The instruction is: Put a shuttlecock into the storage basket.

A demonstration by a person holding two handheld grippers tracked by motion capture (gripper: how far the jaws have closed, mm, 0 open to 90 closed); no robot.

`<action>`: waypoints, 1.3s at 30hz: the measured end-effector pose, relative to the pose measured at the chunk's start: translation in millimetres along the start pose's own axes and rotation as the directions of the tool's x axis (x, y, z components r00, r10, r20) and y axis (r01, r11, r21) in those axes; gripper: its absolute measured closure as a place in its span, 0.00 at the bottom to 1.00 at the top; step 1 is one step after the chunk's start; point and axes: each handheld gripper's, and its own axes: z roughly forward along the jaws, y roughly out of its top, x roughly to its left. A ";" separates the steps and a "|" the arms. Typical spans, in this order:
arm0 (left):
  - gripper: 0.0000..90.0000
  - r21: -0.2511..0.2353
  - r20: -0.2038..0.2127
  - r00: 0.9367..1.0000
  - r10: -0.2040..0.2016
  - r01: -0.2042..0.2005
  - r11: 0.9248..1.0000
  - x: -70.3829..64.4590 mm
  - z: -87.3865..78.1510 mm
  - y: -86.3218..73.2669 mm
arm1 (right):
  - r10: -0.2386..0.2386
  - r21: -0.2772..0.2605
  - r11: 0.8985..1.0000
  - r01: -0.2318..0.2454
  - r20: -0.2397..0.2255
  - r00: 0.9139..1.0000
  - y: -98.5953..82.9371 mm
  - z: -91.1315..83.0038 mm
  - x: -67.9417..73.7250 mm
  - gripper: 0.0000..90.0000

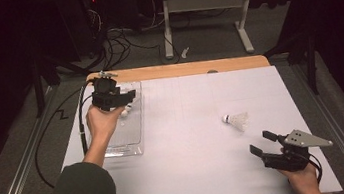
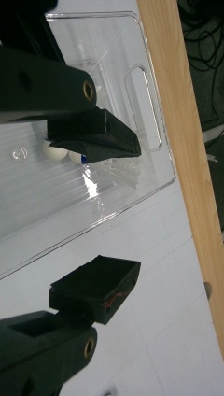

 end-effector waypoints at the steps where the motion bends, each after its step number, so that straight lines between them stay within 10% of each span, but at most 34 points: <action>1: 0.44 -0.004 -0.001 1.000 0.003 -0.003 1.000 -0.9 -1.0 -1.1 | 0.002 0.000 1.000 -0.002 0.000 1.000 0.1 0.0 0.1 0.30; 39: 0.43 -0.102 0.041 0.999 0.027 -0.023 0.994 -13.3 -22.5 -33.9 | 0.000 -0.001 1.000 0.000 0.002 1.000 0.2 -0.1 0.7 0.30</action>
